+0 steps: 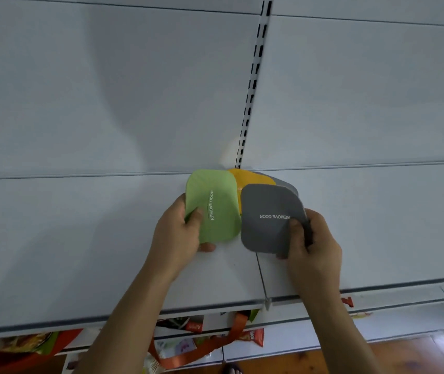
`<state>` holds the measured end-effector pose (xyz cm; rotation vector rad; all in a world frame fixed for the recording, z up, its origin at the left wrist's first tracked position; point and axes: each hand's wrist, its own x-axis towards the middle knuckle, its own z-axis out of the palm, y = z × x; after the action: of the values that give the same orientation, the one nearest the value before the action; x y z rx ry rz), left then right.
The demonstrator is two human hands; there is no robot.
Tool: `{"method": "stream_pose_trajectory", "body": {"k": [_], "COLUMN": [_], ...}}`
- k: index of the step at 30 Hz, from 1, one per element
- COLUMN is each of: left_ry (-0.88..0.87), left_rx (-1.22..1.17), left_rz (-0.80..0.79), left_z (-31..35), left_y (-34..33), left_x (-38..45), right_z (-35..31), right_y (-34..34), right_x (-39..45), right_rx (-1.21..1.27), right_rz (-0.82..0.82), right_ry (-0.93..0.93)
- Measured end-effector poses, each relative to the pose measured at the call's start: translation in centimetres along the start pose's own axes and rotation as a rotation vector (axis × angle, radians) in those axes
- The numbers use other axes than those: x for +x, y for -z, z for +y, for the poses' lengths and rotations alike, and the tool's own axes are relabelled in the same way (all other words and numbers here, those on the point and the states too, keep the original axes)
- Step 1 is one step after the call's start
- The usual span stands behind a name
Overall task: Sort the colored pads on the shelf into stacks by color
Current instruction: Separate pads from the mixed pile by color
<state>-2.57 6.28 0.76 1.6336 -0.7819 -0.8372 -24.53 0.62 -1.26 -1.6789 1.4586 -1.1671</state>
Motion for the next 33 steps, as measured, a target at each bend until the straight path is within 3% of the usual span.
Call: {"method": "stream_pose_trajectory", "body": {"k": [10,17,26,33], "left_ry": [-0.086,-0.071,-0.097,-0.097], "left_rx": [-0.139,-0.119,-0.027,-0.064], "left_rz": [-0.186,-0.28,-0.378,-0.556], "left_z": [0.8,1.9,4.2,6.3], "left_y": [-6.7,-13.7,-30.6,-44.2], "left_x": [-2.9,-5.9,-12.2,-17.6], "right_z": [0.2,3.5,12.0,17.7], "right_y": [8.4,14.3,29.1,40.8], "right_x": [-4.4,-6.0,-5.5,-3.8], "right_rx": [0.063,0.106,0.128,0.183], "right_rz": [0.317,0.407,0.541,0.646], "right_ry": [-0.198,-0.266,-0.284,-0.296]}}
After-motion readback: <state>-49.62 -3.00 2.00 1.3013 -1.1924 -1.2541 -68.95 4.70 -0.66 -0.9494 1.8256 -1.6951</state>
